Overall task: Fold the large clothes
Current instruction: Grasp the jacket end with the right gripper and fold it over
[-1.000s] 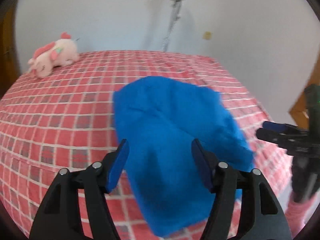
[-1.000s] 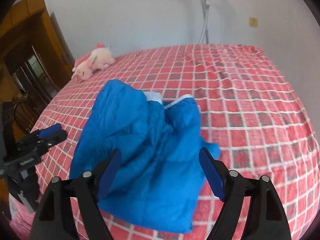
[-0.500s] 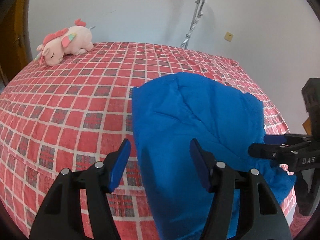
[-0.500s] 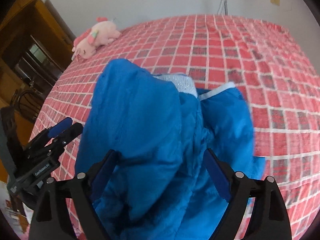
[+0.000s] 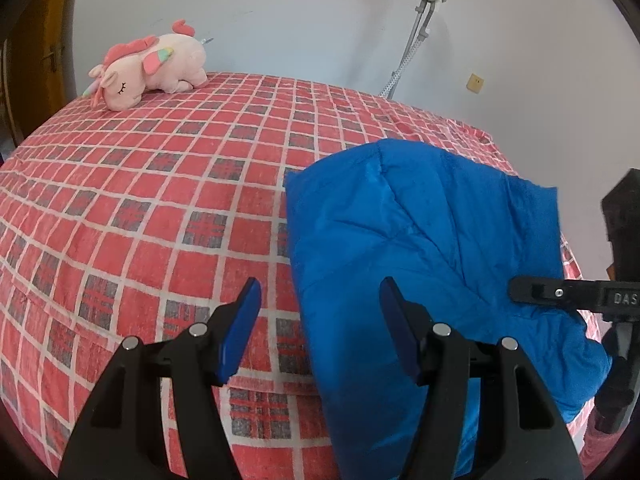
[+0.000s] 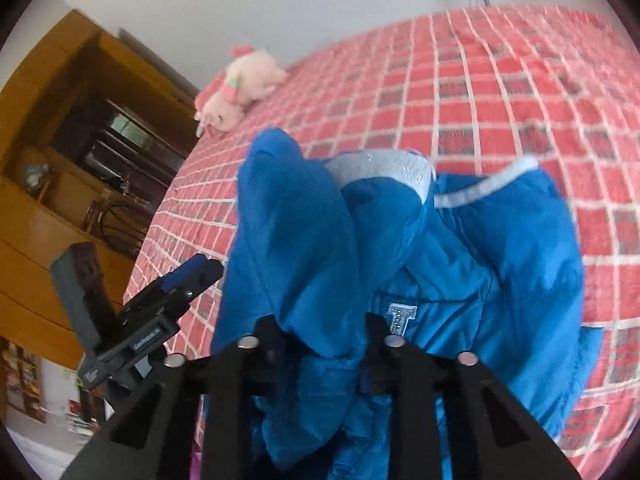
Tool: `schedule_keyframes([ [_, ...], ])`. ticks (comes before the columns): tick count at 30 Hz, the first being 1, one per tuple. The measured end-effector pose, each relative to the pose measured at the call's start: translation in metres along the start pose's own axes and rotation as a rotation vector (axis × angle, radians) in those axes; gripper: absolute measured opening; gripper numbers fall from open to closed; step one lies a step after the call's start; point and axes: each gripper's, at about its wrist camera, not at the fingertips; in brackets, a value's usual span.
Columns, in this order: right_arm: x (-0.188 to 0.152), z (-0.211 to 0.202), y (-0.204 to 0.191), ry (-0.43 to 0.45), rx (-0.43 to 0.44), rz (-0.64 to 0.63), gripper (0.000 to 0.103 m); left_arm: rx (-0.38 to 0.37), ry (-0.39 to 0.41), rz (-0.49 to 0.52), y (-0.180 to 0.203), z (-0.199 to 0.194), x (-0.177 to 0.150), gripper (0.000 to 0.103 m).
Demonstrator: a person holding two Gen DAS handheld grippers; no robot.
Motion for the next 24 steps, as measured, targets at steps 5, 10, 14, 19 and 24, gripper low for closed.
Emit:
schedule_keyframes([
  [5, -0.010, -0.047, -0.017, 0.094, -0.018, -0.065, 0.016, -0.044, 0.031, 0.017, 0.017, -0.018, -0.002, 0.060],
  [10, -0.034, -0.095, -0.017, 0.182, -0.070, -0.087, 0.014, -0.095, 0.049, 0.093, 0.052, -0.029, -0.007, 0.060],
  [14, -0.049, -0.121, 0.005, 0.229, -0.103, -0.046, 0.014, -0.128, 0.044, 0.153, 0.080, -0.030, -0.012, 0.060],
  [19, -0.065, -0.125, 0.049, 0.227, -0.156, 0.048, 0.014, -0.131, 0.008, 0.212, 0.100, -0.019, -0.021, 0.060],
  [24, -0.091, -0.102, 0.088, 0.192, -0.192, 0.111, 0.016, -0.145, -0.075, 0.242, 0.109, 0.006, -0.036, 0.060],
])
Point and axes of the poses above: each gripper's, at about its wrist camera, not at the fingertips, and z roughly the way its jaws point, y to its right, x to its top, and after that the axes turned 7 degrees about -x, right-handed
